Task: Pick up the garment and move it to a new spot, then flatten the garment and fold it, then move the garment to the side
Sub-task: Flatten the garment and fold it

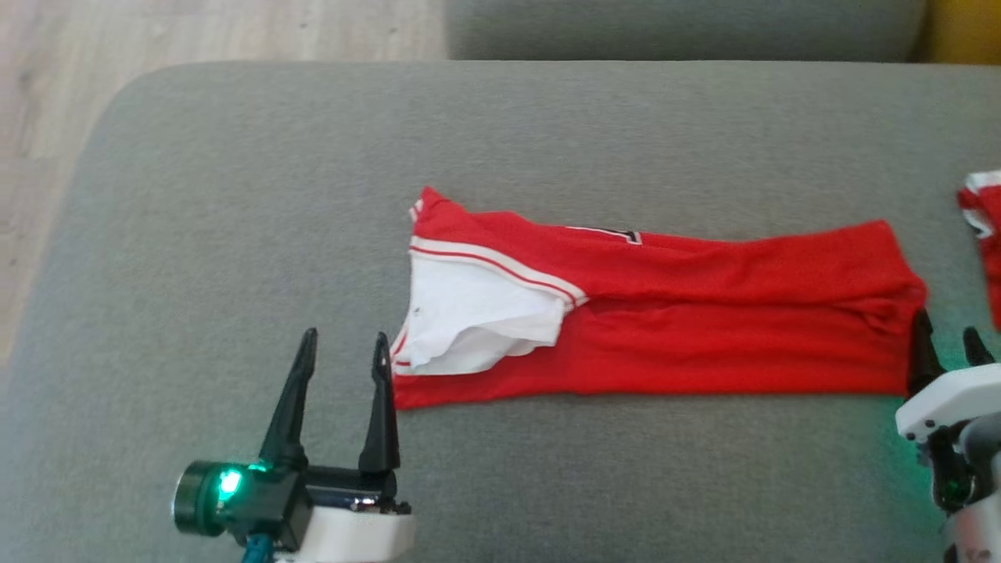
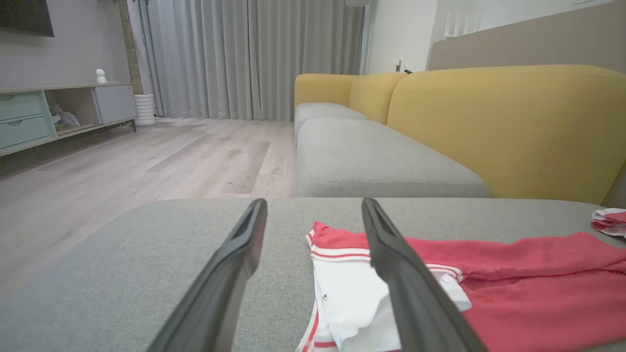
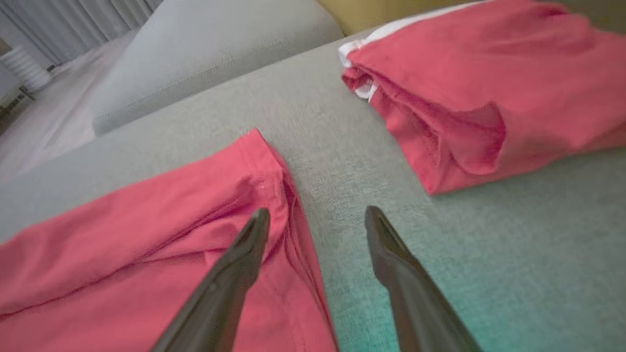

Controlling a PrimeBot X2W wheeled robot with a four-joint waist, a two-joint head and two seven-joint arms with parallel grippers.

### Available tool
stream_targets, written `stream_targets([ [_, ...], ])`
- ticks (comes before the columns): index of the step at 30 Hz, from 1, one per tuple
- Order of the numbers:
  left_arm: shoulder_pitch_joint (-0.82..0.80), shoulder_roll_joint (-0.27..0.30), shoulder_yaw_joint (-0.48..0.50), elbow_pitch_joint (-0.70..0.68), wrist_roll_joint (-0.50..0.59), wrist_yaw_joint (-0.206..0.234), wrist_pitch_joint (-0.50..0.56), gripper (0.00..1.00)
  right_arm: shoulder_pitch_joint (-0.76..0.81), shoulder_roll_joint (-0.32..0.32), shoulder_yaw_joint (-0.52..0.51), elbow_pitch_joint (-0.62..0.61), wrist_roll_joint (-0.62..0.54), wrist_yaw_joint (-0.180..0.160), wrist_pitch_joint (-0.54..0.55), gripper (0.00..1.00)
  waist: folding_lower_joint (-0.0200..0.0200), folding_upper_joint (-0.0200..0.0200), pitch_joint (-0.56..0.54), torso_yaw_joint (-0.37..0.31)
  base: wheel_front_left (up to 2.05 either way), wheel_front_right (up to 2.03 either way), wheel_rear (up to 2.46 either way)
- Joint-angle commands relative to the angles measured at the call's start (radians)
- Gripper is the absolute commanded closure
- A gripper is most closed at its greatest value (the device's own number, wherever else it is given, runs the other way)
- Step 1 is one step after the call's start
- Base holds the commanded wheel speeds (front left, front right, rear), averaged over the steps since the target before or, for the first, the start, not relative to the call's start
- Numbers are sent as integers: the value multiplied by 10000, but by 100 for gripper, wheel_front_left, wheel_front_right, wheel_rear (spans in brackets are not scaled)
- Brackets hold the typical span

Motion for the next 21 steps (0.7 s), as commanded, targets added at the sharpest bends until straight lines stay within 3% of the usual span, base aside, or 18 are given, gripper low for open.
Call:
stream_targets([
  [1, -72, -145, 590, -241, 345, -274, -92, 0, -402, -64, -33, 179, -279, 67, 195, 0, 0, -1, 34, 293, 0, 0, 0],
  [4, 92, -472, 946, -180, 725, -677, -92, 0, -622, 56, -220, 913, -663, 67, 678, 0, 0, -1, 44, 369, 0, 0, 0],
  [5, 141, -564, 1070, -158, 824, -802, -92, 0, -696, 88, -256, 1092, -730, 67, 768, 51, 0, -1, 42, 381, 0, 0, 0],
  [7, 211, -725, 1318, -127, 1017, -1026, -92, 0, -836, 149, -232, 1306, -841, 67, 820, 100, 0, -1, 44, 370, 0, 0, 0],
  [15, 405, -1186, 1985, -9, 1524, -1745, -93, 0, -1169, -42, 3, 1336, -759, 67, 628, 100, 0, -1, -13, 0, 0, 0, 0],
  [21, 430, -1606, 2451, 16, 1861, -2345, -93, 0, -1519, -970, -30, 723, -650, 67, 754, 100, 0, -1, 64, -448, 0, 0, 0],
])
